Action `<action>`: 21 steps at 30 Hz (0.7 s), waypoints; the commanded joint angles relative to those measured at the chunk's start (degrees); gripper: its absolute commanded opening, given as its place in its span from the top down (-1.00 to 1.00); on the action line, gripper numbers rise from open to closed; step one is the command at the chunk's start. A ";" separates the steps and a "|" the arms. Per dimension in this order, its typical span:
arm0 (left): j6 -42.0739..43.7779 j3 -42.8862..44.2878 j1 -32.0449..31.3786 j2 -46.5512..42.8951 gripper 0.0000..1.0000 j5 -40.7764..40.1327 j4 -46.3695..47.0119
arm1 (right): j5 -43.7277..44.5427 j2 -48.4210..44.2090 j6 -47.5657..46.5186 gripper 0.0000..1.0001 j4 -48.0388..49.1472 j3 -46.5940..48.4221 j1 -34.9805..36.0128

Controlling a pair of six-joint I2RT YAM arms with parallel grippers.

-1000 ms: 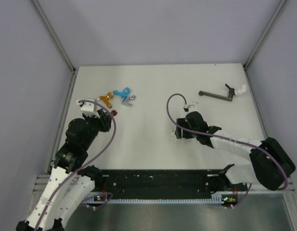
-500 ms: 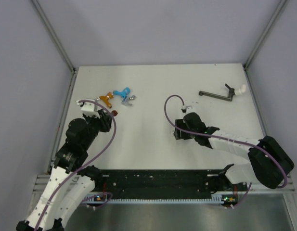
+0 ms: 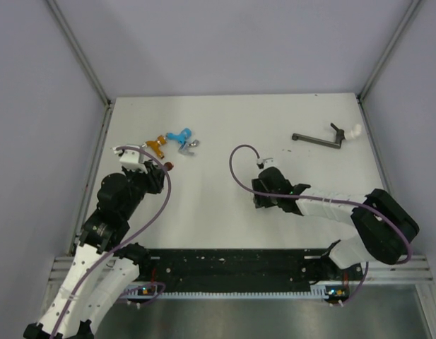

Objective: Install the water faucets

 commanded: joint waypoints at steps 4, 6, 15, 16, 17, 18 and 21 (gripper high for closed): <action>0.72 0.08 0.08 -0.07 1.00 0.48 2.49 | 4.15 2.92 -1.33 0.01 0.80 4.09 1.71; 0.45 -0.01 0.08 0.02 1.00 0.83 2.66 | 4.77 3.27 -1.59 0.06 0.88 4.26 1.80; -6.74 -0.89 0.08 0.98 1.00 9.17 6.17 | 6.96 -1.63 -4.40 1.00 3.86 2.77 2.58; -7.71 -1.06 0.08 1.33 1.00 10.31 7.05 | 7.05 -2.95 -5.10 1.00 4.57 2.25 2.50; -8.94 -1.33 0.08 1.51 1.00 11.20 7.58 | 6.62 -4.18 -5.97 1.00 6.40 1.72 2.50; -9.99 -1.42 0.08 1.95 1.00 11.99 8.20 | 6.01 -5.59 -6.94 1.00 7.73 0.93 2.59; -12.46 -2.21 0.08 2.65 1.00 13.84 10.13 | 3.46 -8.32 -9.58 1.00 9.51 -0.75 2.59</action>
